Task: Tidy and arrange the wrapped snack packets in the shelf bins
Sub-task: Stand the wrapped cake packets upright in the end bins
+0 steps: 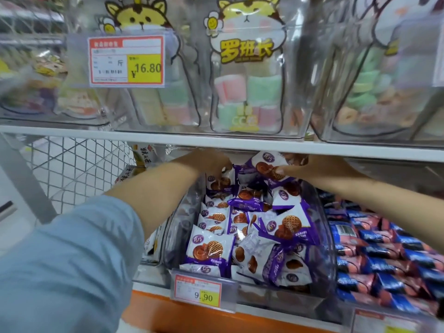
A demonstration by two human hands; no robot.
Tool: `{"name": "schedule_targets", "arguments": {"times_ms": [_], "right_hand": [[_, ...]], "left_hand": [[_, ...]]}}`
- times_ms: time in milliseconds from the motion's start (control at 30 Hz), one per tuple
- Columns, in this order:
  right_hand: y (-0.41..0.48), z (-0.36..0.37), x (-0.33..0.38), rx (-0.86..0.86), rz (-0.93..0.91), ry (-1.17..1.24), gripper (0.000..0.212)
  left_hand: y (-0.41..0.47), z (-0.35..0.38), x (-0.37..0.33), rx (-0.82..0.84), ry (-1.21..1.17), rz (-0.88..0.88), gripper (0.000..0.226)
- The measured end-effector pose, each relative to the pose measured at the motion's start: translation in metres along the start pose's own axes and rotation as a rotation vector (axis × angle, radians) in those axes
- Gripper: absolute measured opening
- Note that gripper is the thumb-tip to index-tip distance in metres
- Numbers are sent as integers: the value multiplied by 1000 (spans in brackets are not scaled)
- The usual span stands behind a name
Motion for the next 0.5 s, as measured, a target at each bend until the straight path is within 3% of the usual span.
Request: {"name": "schedule_targets", "arguments": {"times_ms": [167,367,500], "right_hand": [[4,2,-2,0,-6,12,31],[13,6,0,-6,-27,0,34],[22,15,11,-1,-76,83,21]], "left_hand": [[-8,-5,-12,-168,239,-57,20],[-17,-5,-10,-265,308,-14,22],[-30,-5,-4,-284,225,7,28]]}}
Point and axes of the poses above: each hand's wrist, its own y-axis towards the middle knuckle, its own z-axis out of the palm, x = y × z, the point moved 6 cm from there along y, towards the middle knuckle, and after that the axes turned 11 degrees about x, right-handed, at the moved point
